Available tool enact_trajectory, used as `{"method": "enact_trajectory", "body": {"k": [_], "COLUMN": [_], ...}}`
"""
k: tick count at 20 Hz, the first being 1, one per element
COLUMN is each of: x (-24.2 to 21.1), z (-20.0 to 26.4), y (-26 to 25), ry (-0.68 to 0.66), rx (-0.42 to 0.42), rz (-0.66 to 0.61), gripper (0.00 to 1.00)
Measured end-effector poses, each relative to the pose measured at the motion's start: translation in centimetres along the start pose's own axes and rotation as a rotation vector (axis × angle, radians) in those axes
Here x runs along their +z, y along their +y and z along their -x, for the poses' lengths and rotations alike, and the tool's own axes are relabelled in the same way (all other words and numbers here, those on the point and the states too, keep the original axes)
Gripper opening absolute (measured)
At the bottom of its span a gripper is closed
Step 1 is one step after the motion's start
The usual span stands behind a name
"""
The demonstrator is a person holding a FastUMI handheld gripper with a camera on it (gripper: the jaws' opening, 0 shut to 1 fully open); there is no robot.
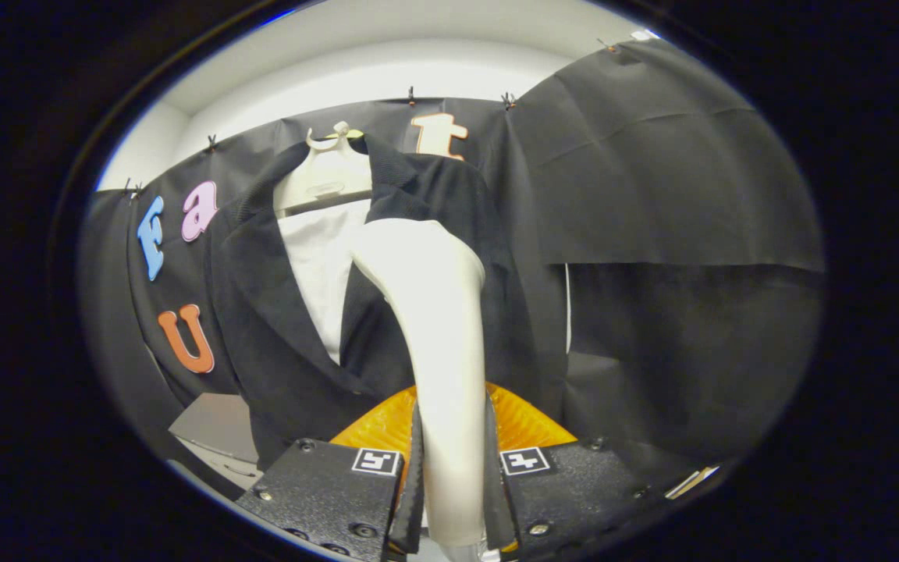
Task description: Iron the clothes twice with a garment steamer, once on the left side and once on the right side.
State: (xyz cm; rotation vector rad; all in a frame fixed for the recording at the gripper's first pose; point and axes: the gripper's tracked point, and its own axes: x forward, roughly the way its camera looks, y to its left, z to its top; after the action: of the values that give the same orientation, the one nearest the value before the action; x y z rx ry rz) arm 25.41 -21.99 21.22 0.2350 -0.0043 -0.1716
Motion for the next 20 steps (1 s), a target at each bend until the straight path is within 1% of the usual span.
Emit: {"method": "enact_trajectory", "body": {"k": [2, 7, 15, 20], "x": [0.2, -1.2, -3.1, -5.5], "z": [-1.3, -3.9, -4.6, -4.7], "y": [1.1, 2.2, 2.1, 1.5], "ry": [0.009, 0.043, 0.049, 0.071], "rx": [0.006, -0.019, -0.046, -0.059], "rz": [0.008, 0.057, 0.102, 0.125], "gripper": [0.34, 0.34, 0.34, 0.34]}}
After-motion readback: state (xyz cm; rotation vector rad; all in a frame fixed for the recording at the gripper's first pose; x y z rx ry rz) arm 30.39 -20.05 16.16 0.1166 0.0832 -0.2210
